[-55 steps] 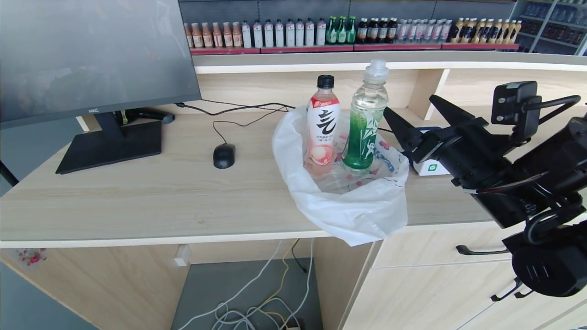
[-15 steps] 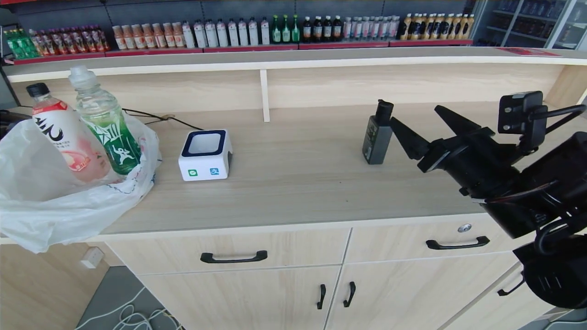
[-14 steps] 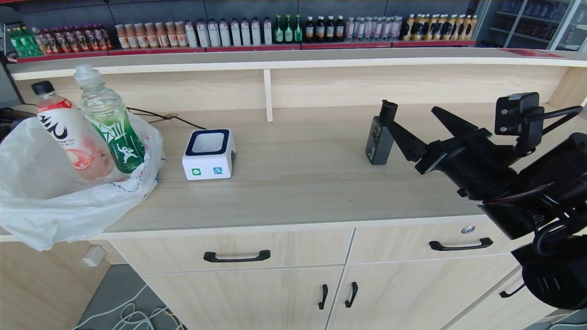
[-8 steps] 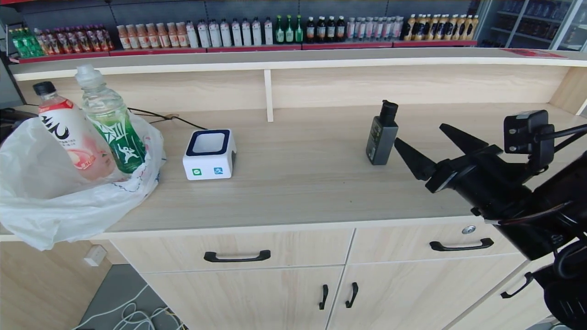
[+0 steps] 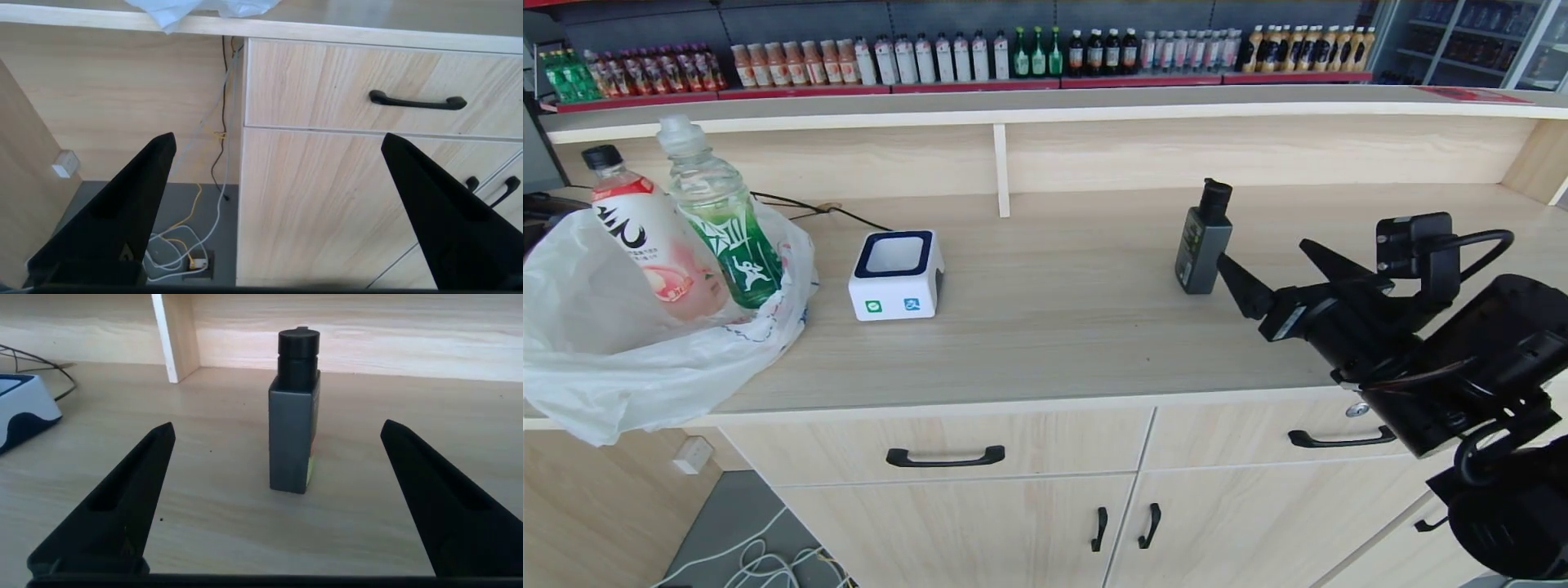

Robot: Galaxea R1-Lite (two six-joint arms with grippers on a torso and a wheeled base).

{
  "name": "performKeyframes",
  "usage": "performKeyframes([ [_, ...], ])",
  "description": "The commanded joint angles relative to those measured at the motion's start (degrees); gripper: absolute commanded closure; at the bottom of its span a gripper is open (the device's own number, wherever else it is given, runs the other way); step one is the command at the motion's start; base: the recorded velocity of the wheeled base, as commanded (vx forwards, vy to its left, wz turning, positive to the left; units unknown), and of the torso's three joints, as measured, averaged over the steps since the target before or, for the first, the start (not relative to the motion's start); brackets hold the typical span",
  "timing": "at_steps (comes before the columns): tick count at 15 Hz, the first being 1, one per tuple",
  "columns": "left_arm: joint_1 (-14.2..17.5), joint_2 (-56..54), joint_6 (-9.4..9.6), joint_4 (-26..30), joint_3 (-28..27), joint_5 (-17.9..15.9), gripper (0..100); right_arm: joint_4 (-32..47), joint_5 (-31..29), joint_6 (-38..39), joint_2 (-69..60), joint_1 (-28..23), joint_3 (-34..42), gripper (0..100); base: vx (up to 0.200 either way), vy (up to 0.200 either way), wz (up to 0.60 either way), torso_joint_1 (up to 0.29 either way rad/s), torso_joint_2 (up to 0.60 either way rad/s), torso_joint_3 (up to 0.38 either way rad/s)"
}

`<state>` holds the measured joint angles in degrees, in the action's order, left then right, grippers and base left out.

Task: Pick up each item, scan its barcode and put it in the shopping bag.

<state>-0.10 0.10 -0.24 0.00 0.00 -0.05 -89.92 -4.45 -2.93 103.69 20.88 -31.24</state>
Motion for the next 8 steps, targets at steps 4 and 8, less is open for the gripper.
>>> performKeyframes([
  [4, 0.01, -0.01, -0.02, 0.0, 0.0, -0.04, 0, 9.85, -0.91, 0.64, 6.35, 2.5, -12.0, 0, 0.0, 0.0, 0.0, 0.0, 0.0, 0.0],
  [8, 0.01, -0.01, -0.02, 0.0, 0.0, -0.04, 0, 16.27, -1.18, 1.43, 9.16, 0.83, -19.47, 0, 0.0, 0.0, 0.0, 0.0, 0.0, 0.0],
])
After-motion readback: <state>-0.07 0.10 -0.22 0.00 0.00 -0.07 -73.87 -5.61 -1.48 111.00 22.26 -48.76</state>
